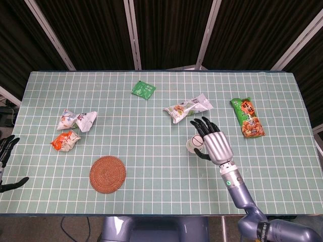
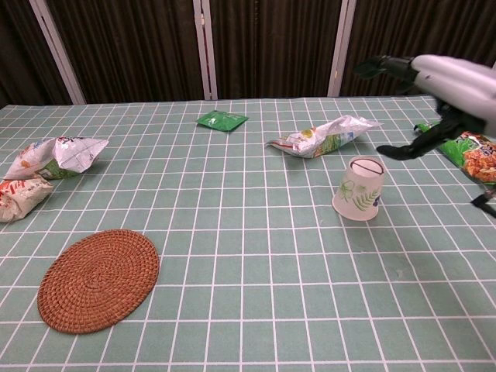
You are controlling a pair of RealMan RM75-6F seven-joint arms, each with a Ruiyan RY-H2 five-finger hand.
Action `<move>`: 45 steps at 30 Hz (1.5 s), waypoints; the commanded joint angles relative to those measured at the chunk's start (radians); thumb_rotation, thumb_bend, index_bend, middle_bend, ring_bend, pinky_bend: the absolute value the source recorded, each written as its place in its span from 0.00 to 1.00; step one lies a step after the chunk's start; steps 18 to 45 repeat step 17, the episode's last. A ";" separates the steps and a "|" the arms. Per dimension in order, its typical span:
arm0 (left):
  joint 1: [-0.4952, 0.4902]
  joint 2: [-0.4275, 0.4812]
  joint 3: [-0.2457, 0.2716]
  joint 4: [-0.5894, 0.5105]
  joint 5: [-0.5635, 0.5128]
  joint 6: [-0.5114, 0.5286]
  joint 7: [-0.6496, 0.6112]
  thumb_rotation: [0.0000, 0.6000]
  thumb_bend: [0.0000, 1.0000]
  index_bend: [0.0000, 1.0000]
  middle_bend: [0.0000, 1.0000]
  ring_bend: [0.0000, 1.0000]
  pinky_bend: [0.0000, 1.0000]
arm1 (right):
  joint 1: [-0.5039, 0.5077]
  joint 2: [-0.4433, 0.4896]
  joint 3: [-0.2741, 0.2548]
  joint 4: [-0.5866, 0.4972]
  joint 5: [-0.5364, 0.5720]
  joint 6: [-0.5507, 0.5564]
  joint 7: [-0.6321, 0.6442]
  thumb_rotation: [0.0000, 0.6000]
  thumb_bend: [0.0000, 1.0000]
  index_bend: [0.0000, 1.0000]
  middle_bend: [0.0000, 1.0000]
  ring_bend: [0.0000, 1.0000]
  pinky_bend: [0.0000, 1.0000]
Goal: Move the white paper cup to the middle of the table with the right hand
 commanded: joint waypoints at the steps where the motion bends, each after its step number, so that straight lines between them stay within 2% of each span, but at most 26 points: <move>1: 0.005 -0.004 0.001 -0.001 0.008 0.011 0.010 1.00 0.00 0.00 0.00 0.00 0.00 | -0.066 0.106 -0.035 -0.035 -0.074 0.078 0.081 1.00 0.12 0.08 0.03 0.00 0.07; 3: 0.007 -0.009 0.000 0.001 0.014 0.020 0.021 1.00 0.00 0.00 0.00 0.00 0.00 | -0.094 0.145 -0.051 -0.030 -0.098 0.110 0.107 1.00 0.05 0.05 0.01 0.00 0.01; 5: 0.009 -0.016 -0.002 0.004 0.019 0.030 0.033 1.00 0.00 0.00 0.00 0.00 0.00 | -0.126 0.185 -0.071 -0.025 -0.112 0.140 0.117 1.00 0.00 0.01 0.00 0.00 0.00; 12: 0.015 -0.052 -0.010 0.027 0.047 0.074 0.064 1.00 0.00 0.00 0.00 0.00 0.00 | -0.246 0.287 -0.155 -0.035 -0.138 0.228 0.115 1.00 0.00 0.00 0.00 0.00 0.00; 17: 0.025 -0.065 -0.004 0.032 0.060 0.089 0.087 1.00 0.00 0.00 0.00 0.00 0.00 | -0.313 0.308 -0.195 -0.017 -0.160 0.280 0.151 1.00 0.00 0.00 0.00 0.00 0.00; 45: 0.025 -0.065 -0.004 0.032 0.060 0.089 0.087 1.00 0.00 0.00 0.00 0.00 0.00 | -0.313 0.308 -0.195 -0.017 -0.160 0.280 0.151 1.00 0.00 0.00 0.00 0.00 0.00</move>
